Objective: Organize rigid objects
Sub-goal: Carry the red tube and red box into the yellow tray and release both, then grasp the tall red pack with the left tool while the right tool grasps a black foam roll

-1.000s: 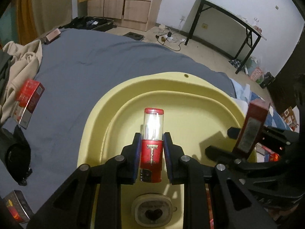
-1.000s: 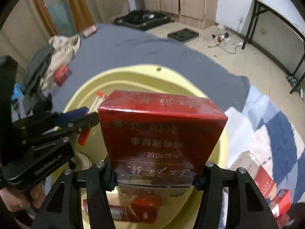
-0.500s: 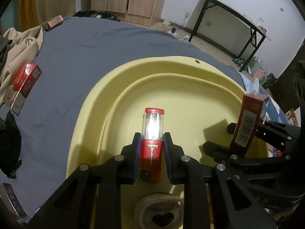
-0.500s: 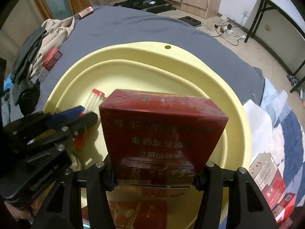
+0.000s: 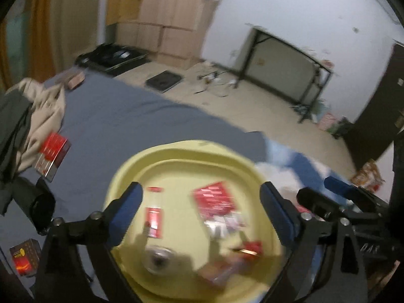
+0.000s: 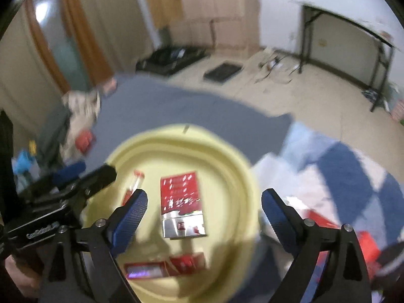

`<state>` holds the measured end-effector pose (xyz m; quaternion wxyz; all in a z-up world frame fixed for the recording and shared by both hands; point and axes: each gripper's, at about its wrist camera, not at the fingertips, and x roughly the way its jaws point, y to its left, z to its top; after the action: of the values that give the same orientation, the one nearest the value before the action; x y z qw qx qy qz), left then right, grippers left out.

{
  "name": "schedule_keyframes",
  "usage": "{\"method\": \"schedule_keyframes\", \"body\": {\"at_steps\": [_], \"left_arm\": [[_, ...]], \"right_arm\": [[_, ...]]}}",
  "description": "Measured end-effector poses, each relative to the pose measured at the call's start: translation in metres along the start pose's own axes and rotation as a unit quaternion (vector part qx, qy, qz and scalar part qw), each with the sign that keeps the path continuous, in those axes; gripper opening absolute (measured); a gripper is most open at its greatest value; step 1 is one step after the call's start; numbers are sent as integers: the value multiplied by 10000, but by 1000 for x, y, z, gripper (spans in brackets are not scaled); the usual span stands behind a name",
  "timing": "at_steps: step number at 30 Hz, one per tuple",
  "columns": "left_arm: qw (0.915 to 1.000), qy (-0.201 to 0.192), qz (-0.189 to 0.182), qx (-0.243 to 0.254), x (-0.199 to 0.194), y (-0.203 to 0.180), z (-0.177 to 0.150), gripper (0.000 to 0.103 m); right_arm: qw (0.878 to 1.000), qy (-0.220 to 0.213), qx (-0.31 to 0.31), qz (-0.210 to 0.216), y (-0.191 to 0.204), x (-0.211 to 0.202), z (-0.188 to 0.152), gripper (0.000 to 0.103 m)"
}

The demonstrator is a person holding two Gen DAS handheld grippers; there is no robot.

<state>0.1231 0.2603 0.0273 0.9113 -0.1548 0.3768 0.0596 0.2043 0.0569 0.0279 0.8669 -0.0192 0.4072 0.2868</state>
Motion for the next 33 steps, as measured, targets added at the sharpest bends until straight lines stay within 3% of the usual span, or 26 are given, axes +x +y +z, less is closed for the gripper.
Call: {"method": "schedule_keyframes", "body": {"at_steps": [2, 6, 10, 15, 20, 22, 28, 33], "left_arm": [[9997, -26, -201, 138, -25, -29, -5, 99], [9981, -32, -601, 96, -65, -87, -24, 103], [9951, -131, -979, 9, -92, -125, -58, 103], [9940, 26, -1095, -79, -96, -147, -92, 103], [9946, 203, -774, 664, -83, -168, -113, 103], [9958, 296, -582, 642, -73, -166, -117, 103], [9943, 686, -668, 462, -31, -166, -124, 103], [9909, 947, -764, 584, 0, -205, -128, 103]], "right_arm": [[9994, -278, 206, -50, -22, -46, -10, 103], [9972, -536, 455, -251, -67, -128, -49, 103], [9948, -472, 683, -594, -118, -201, -107, 103], [9898, -279, 934, -1036, -154, -253, -170, 103], [9856, -138, 1107, -1267, -175, -263, -208, 103], [9842, -133, 1243, -1257, -179, -257, -213, 103], [9828, -71, 1213, -1391, -199, -228, -189, 103], [9829, 216, 1057, -1494, -220, -191, -189, 103]]}}
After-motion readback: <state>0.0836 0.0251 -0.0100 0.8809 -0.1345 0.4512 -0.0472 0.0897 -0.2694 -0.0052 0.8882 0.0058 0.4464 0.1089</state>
